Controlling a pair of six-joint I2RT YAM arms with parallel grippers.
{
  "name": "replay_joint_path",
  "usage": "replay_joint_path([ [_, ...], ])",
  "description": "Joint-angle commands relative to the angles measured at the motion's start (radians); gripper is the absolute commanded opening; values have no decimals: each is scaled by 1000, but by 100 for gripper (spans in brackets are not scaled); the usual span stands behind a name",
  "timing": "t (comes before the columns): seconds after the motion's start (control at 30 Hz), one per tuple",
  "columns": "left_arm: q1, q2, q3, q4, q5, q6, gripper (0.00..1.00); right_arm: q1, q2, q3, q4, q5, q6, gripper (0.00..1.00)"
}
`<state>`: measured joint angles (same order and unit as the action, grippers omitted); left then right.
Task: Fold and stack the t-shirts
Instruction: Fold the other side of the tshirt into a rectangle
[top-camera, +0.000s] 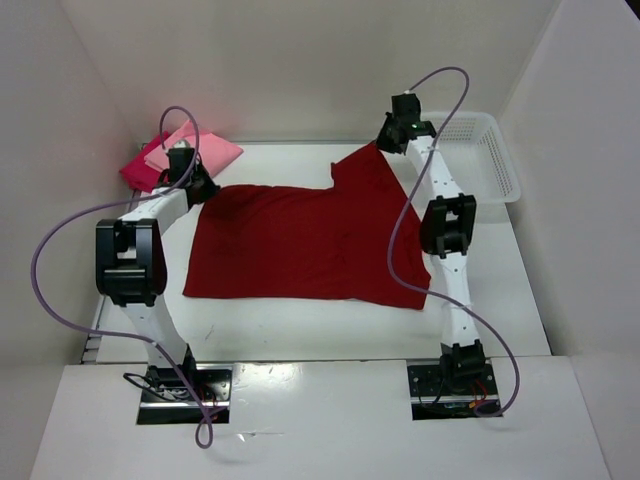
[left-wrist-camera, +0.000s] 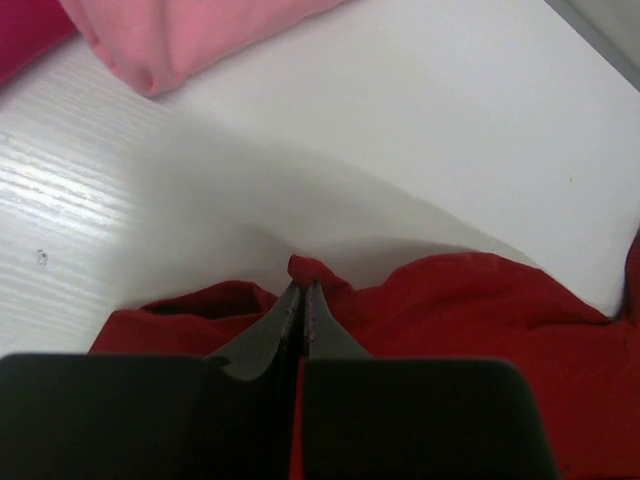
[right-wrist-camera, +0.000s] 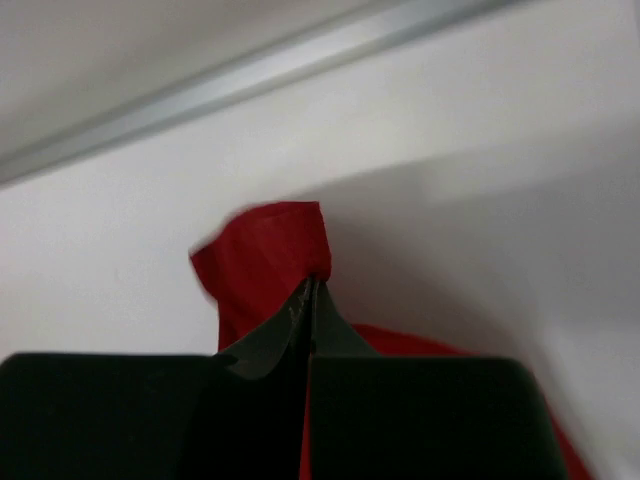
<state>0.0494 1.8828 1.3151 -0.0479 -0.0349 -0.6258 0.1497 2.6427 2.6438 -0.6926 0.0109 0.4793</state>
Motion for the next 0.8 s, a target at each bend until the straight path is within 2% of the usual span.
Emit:
replay_joint_path([
  [0.0,33,-65,-27,45,38,-26,0,-9,-314,-310,11,-63,1,0],
  [0.03,46,-65,-37,45,52,-26,0,-9,-381,-409,97,-63,1,0],
  [0.1,55,-93,-59,45,65,-26,0,-9,-495,-628,140,-74,1,0],
  [0.17,69,-103,-59,45,76,-26,0,-9,-610,-727,140,-83,1,0],
  [0.2,69,-103,-68,45,87,-26,0,-9,-647,-836,140,-83,1,0],
  [0.4,112,-165,-122,36,119,-35,0,-9,-956,-1224,188,-74,1,0],
  [0.6,132,-306,-237,26,119,-35,0,-9,-1204,-1468,148,-74,10,0],
  [0.77,162,-390,-341,-7,119,-35,0,-9,-1366,-1600,79,-55,10,0],
])
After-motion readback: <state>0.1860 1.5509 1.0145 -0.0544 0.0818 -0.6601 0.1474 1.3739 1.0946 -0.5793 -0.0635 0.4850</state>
